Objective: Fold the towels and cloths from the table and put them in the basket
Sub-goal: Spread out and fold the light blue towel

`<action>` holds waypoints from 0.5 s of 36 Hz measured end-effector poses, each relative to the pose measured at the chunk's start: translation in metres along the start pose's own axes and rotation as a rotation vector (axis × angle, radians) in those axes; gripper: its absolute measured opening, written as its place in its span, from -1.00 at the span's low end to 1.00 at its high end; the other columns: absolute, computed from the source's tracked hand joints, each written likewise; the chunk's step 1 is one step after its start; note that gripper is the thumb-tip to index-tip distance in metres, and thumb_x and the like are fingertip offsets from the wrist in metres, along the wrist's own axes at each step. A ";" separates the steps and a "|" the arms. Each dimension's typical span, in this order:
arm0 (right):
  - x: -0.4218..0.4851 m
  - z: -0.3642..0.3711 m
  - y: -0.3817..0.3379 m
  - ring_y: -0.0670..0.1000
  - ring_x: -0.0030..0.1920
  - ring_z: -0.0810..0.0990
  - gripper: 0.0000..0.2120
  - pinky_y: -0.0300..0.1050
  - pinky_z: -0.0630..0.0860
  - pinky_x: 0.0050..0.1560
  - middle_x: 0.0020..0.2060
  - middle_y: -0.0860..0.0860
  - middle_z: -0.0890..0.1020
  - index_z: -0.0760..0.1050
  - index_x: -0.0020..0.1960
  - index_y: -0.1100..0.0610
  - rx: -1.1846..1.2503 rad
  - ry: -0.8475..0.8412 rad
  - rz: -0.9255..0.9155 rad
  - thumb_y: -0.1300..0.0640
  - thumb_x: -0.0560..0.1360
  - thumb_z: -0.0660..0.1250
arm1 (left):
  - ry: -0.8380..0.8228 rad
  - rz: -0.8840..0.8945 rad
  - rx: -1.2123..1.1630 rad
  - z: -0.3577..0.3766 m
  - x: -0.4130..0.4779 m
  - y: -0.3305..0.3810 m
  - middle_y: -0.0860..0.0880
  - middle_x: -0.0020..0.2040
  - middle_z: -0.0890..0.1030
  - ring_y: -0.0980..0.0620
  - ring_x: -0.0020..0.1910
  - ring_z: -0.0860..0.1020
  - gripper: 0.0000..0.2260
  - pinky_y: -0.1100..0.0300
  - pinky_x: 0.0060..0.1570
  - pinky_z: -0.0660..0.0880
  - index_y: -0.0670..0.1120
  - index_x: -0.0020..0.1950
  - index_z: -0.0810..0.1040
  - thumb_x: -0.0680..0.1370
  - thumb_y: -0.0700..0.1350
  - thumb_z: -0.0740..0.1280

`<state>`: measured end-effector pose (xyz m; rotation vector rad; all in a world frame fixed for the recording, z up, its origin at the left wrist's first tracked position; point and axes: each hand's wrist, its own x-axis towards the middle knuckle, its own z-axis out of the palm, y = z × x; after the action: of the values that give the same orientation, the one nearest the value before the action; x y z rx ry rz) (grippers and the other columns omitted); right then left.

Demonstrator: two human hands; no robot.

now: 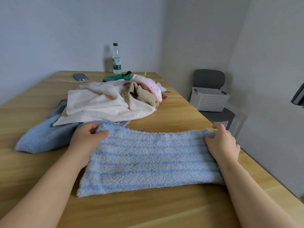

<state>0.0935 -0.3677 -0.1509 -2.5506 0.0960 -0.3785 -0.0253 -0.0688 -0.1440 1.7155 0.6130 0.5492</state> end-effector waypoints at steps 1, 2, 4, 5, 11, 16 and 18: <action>0.000 0.001 0.000 0.19 0.28 0.37 -0.59 0.09 0.24 0.27 0.25 0.11 0.47 0.31 0.36 0.05 -0.013 0.018 -0.003 0.09 0.53 0.22 | -0.007 -0.018 -0.074 0.001 -0.001 0.001 -0.05 -0.17 0.56 -0.01 -0.19 0.52 -0.93 0.15 -0.20 0.45 -0.08 -0.14 0.52 0.50 -0.21 0.37; 0.000 0.001 0.000 0.20 0.29 0.35 -0.58 0.10 0.24 0.27 0.27 0.12 0.45 0.31 0.37 0.05 -0.025 0.037 -0.006 0.08 0.53 0.23 | -0.006 -0.026 -0.101 0.002 -0.002 0.001 -0.04 -0.19 0.54 0.01 -0.21 0.51 -0.91 0.18 -0.24 0.44 -0.06 -0.18 0.50 0.52 -0.19 0.36; -0.002 0.002 0.000 0.22 0.30 0.31 -0.56 0.09 0.22 0.28 0.30 0.12 0.41 0.31 0.38 0.05 -0.042 0.072 -0.014 0.08 0.52 0.25 | 0.003 -0.021 -0.069 0.002 -0.001 -0.001 -0.04 -0.21 0.51 0.01 -0.21 0.48 -0.89 0.19 -0.26 0.41 -0.07 -0.19 0.48 0.53 -0.13 0.34; -0.002 0.002 0.000 0.22 0.30 0.29 -0.55 0.09 0.20 0.28 0.32 0.12 0.40 0.31 0.39 0.05 -0.045 0.086 -0.020 0.09 0.51 0.25 | 0.009 -0.021 -0.054 0.002 0.000 -0.002 -0.07 -0.19 0.52 -0.02 -0.18 0.49 -0.91 0.15 -0.22 0.44 -0.09 -0.15 0.50 0.53 -0.11 0.34; -0.014 -0.004 -0.016 0.18 0.31 0.29 -0.63 0.02 0.17 0.26 0.29 0.07 0.46 0.45 0.29 0.09 0.008 0.195 -0.244 0.15 0.49 0.31 | 0.088 0.116 -0.050 0.002 -0.003 0.015 -0.06 -0.06 0.58 0.01 -0.06 0.51 -0.89 0.18 -0.10 0.43 -0.08 -0.07 0.51 0.48 -0.20 0.41; -0.044 -0.010 -0.069 0.02 0.25 0.38 -0.72 -0.16 0.18 0.09 0.17 -0.10 0.55 0.52 0.18 0.02 0.217 -0.011 -0.605 0.09 0.47 0.37 | -0.066 0.317 -0.104 0.015 -0.023 0.043 0.01 -0.17 0.55 0.10 -0.21 0.51 -0.74 0.36 -0.23 0.44 0.03 -0.17 0.49 0.42 -0.32 0.43; -0.055 -0.011 -0.092 -0.05 0.31 0.29 -0.52 -0.15 0.20 0.22 0.25 -0.15 0.47 0.39 0.33 -0.04 0.282 -0.213 -0.656 0.02 0.44 0.40 | -0.123 0.370 -0.102 0.019 -0.030 0.048 0.01 -0.14 0.54 0.14 -0.22 0.54 -0.69 0.38 -0.22 0.47 0.05 -0.14 0.47 0.39 -0.34 0.45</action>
<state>0.0363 -0.2880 -0.1063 -2.2628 -0.8280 -0.3271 -0.0305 -0.1117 -0.1021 1.7597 0.1752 0.7143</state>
